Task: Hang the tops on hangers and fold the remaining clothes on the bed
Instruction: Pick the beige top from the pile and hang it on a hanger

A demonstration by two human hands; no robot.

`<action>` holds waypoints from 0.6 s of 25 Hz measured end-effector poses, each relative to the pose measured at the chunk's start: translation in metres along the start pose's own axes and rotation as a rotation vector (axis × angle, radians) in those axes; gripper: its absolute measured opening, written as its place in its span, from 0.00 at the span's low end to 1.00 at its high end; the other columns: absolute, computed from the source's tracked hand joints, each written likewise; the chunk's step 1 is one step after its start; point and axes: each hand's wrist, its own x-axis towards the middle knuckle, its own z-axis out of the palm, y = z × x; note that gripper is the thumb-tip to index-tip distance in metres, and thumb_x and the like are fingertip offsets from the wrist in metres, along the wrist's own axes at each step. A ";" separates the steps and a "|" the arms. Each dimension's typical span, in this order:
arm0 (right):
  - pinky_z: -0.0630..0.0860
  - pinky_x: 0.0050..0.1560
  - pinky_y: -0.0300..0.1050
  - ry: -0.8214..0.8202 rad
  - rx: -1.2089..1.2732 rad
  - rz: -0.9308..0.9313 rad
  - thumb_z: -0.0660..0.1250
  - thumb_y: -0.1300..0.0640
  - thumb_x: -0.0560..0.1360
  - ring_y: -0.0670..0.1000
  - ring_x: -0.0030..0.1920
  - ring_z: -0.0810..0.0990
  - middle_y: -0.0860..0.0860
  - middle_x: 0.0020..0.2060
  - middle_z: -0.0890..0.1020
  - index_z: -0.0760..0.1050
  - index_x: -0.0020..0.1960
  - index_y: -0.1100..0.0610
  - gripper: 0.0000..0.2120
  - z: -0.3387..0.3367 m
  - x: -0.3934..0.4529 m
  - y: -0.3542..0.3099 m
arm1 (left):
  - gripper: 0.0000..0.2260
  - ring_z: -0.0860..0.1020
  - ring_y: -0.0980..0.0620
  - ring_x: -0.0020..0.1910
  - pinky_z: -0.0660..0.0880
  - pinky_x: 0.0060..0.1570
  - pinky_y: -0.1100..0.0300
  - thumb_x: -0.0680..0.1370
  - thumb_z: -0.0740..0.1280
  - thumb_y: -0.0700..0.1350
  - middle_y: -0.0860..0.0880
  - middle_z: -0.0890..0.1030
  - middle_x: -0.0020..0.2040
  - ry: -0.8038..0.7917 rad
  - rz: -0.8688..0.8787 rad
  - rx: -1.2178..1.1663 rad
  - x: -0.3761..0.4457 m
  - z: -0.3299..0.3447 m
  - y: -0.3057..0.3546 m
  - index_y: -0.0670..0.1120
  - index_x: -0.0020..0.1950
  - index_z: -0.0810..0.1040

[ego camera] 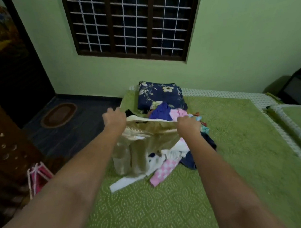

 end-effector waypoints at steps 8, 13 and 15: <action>0.77 0.38 0.44 -0.288 0.393 0.067 0.58 0.65 0.78 0.53 0.34 0.82 0.54 0.30 0.79 0.76 0.44 0.66 0.10 -0.036 -0.095 -0.014 | 0.21 0.75 0.46 0.60 0.71 0.56 0.55 0.76 0.68 0.54 0.44 0.75 0.63 -0.361 0.406 -0.771 -0.100 0.032 0.016 0.44 0.63 0.71; 0.80 0.50 0.49 -0.229 0.398 0.026 0.58 0.64 0.77 0.53 0.29 0.82 0.53 0.19 0.78 0.75 0.32 0.62 0.16 -0.074 -0.097 -0.031 | 0.08 0.77 0.46 0.46 0.76 0.52 0.47 0.79 0.66 0.48 0.45 0.77 0.47 -0.312 0.557 -1.260 -0.110 0.011 0.073 0.45 0.53 0.74; 0.81 0.48 0.50 -0.208 0.424 0.042 0.57 0.63 0.77 0.54 0.29 0.83 0.55 0.21 0.80 0.77 0.33 0.62 0.17 -0.078 -0.102 -0.024 | 0.05 0.79 0.46 0.41 0.79 0.42 0.52 0.80 0.65 0.47 0.46 0.78 0.42 -0.297 0.544 -1.321 -0.112 0.007 0.068 0.47 0.46 0.74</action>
